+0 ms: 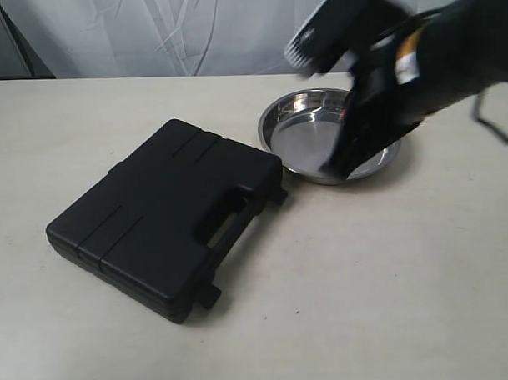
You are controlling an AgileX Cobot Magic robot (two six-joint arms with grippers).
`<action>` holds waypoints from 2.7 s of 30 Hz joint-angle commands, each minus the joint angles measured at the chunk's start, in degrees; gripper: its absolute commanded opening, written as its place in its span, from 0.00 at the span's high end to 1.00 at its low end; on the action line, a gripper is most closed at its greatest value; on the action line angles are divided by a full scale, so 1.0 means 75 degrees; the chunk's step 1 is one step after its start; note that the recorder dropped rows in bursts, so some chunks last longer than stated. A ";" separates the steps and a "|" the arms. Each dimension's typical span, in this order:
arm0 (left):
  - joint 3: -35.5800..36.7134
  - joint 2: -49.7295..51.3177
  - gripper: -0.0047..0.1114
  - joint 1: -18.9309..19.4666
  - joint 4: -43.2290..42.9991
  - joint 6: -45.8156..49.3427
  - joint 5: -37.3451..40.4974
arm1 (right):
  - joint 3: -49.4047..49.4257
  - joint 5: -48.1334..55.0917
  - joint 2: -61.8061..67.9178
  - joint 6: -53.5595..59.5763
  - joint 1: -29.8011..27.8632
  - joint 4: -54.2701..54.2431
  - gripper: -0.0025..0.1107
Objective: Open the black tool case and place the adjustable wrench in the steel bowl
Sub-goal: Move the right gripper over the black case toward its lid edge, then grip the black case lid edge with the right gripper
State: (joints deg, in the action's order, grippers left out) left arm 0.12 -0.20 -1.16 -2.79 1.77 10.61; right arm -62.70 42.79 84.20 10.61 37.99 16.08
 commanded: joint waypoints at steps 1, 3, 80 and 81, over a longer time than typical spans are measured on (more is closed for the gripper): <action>-0.0016 0.0027 0.96 -0.0008 0.0012 -0.0007 -0.0037 | -0.1591 0.1065 0.2581 0.1957 0.0830 -0.0900 0.98; -0.0016 0.0027 0.96 -0.0008 0.0012 -0.0007 -0.0037 | -0.1645 0.0657 0.2950 0.2364 0.1129 -0.0612 0.98; -0.0016 0.0027 0.96 -0.0008 0.0012 -0.0007 -0.0037 | -0.1645 -0.1204 0.4187 0.3698 0.1660 0.0043 0.52; -0.0016 0.0027 0.96 -0.0008 0.0012 -0.0007 -0.0037 | -0.1645 -0.1258 0.4169 0.3698 0.1660 0.0055 0.50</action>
State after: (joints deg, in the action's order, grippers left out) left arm 0.12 -0.20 -1.16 -2.79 1.77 10.61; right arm -75.41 34.57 116.80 38.45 50.40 17.03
